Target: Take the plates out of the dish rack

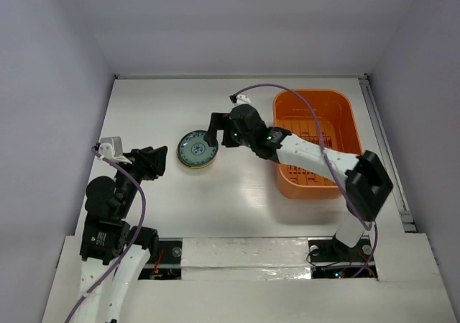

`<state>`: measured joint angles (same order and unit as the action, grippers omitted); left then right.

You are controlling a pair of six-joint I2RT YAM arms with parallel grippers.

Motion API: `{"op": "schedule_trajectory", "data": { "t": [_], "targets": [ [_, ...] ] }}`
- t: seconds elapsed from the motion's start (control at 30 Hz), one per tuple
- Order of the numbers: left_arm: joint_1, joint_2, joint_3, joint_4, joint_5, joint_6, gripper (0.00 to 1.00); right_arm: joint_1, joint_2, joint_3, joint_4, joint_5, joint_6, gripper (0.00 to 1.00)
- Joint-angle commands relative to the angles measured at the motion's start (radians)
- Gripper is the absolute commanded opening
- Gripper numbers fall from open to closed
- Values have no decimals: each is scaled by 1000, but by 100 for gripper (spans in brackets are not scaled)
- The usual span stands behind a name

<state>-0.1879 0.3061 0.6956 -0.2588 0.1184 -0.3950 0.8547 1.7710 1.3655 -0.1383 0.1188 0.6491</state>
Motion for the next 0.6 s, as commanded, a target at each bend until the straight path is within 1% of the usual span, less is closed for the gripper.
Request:
{"op": "schedule_trajectory", "data": {
  "t": [0.0,0.03,0.07,0.1,0.13,0.17,0.2,0.23,0.27,0.3,0.33,0.37,0.4,0.43,0.47,0.5,0.53,0.57],
  "targets": [
    [5,-15,2,39,-11,-5,49,20,-187,-15,-26,126,-77,100],
    [5,-18,4,39,-11,-4,51,29,-230,-29,-27,146,-88,99],
    [5,-19,4,39,-11,-4,57,29,-276,-43,-29,169,-97,96],
    [5,-22,7,39,-11,-4,60,29,-325,-61,-30,214,-107,93],
    [5,-21,10,41,-7,-4,62,29,-431,-98,-30,235,-133,78],
    [5,-16,16,39,-2,1,67,29,-491,-118,-32,261,-146,61],
    [5,0,27,35,1,7,69,29,-551,-140,-34,318,-157,40],
    [5,11,57,27,-3,11,70,29,-681,-179,-37,350,-181,1],
    [5,24,74,14,-8,10,72,29,-746,-196,-44,389,-189,0],
    [5,46,115,10,-11,8,73,29,-812,-213,-59,459,-198,0],
    [5,53,134,10,-10,10,74,29,-941,-227,-66,490,-213,0],
    [5,59,152,19,-11,7,76,29,-1005,-255,-70,521,-223,0],
    [5,68,171,27,-10,7,77,29,-1068,-269,-72,582,-232,5],
    [5,71,204,33,-8,5,77,29,-1128,-282,-70,610,-249,24],
    [5,71,217,49,-6,2,78,29,-1239,-308,-69,637,-256,35],
    [5,68,232,56,-10,-1,78,29,-1290,-319,-69,692,-262,46],
    [5,65,254,65,-20,-2,78,29,-1338,-330,-69,715,-270,69],
    [5,61,260,81,-23,-5,78,29,-1419,-342,-69,743,-270,80]
  ]
}}
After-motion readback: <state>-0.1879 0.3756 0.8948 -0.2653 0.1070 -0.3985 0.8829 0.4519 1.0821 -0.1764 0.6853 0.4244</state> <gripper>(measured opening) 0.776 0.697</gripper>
